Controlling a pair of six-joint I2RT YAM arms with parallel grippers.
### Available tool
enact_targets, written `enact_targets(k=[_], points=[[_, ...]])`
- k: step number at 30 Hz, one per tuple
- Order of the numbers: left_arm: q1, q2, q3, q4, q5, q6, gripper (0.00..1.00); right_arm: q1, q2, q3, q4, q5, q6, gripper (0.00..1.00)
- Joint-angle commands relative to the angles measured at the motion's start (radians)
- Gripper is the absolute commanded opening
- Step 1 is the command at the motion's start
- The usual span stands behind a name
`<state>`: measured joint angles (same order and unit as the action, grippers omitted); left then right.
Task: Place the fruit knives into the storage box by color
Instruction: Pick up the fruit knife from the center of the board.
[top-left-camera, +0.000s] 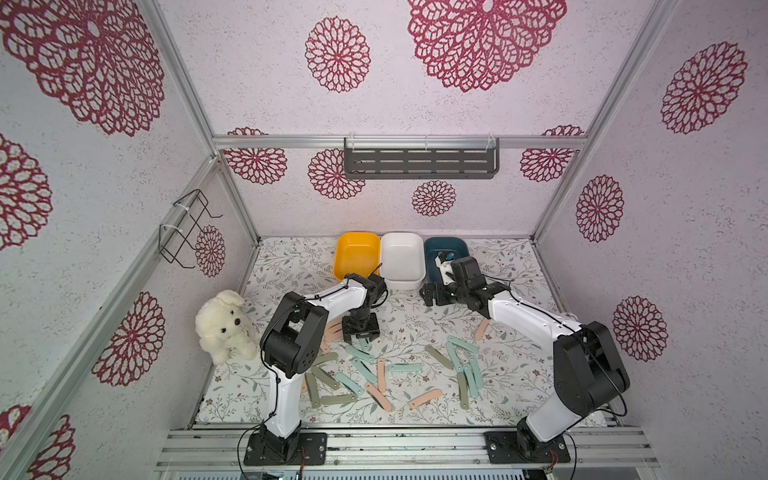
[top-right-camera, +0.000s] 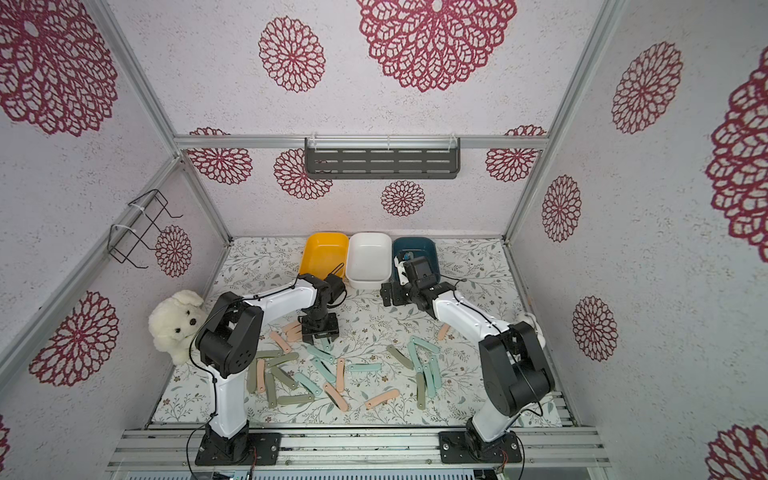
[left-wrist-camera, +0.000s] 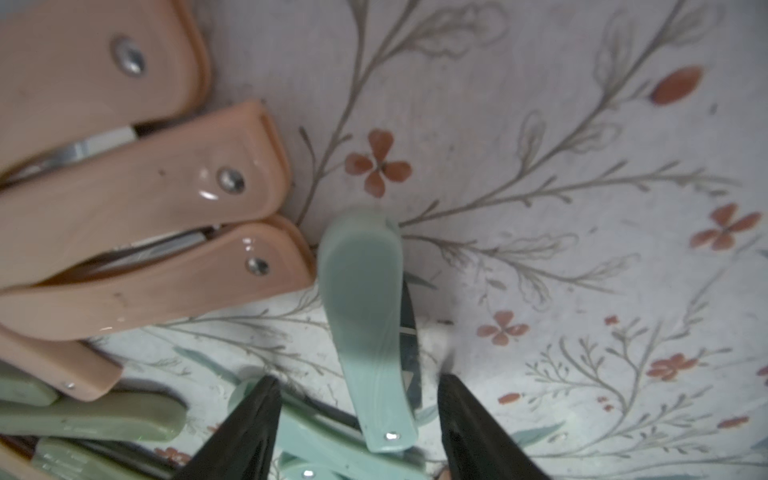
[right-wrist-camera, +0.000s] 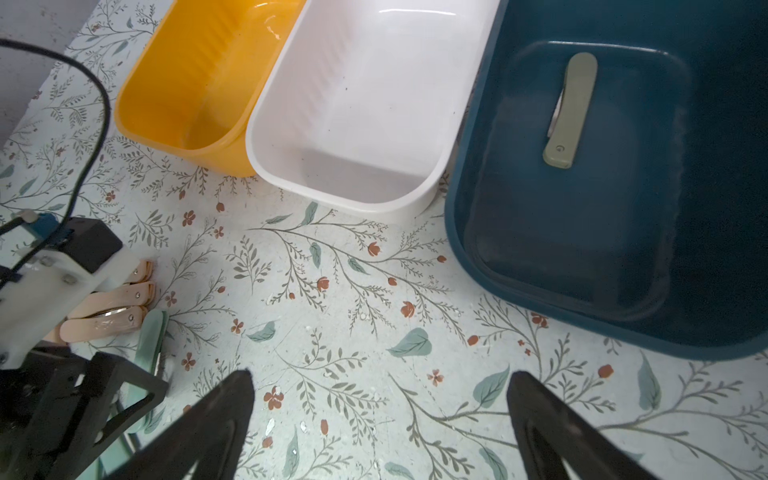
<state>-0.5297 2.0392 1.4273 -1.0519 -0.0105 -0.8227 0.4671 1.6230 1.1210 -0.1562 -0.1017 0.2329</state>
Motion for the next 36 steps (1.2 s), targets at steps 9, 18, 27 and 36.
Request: enact_targets(k=[9,18,27,36], points=[[0.038,0.047,0.033,0.064,-0.059,0.011,0.51,-0.005,0.016,0.007,0.032,-0.05,0.036,0.99],[0.039,0.056,0.027,0.092,-0.056,0.019,0.37,-0.005,0.017,0.005,0.033,-0.066,0.047,0.99],[0.036,0.023,-0.016,0.122,-0.036,0.016,0.26,-0.005,0.009,-0.004,0.04,-0.066,0.059,1.0],[0.029,-0.015,-0.037,0.153,-0.027,0.02,0.2,-0.003,-0.007,-0.025,0.041,-0.053,0.07,0.99]])
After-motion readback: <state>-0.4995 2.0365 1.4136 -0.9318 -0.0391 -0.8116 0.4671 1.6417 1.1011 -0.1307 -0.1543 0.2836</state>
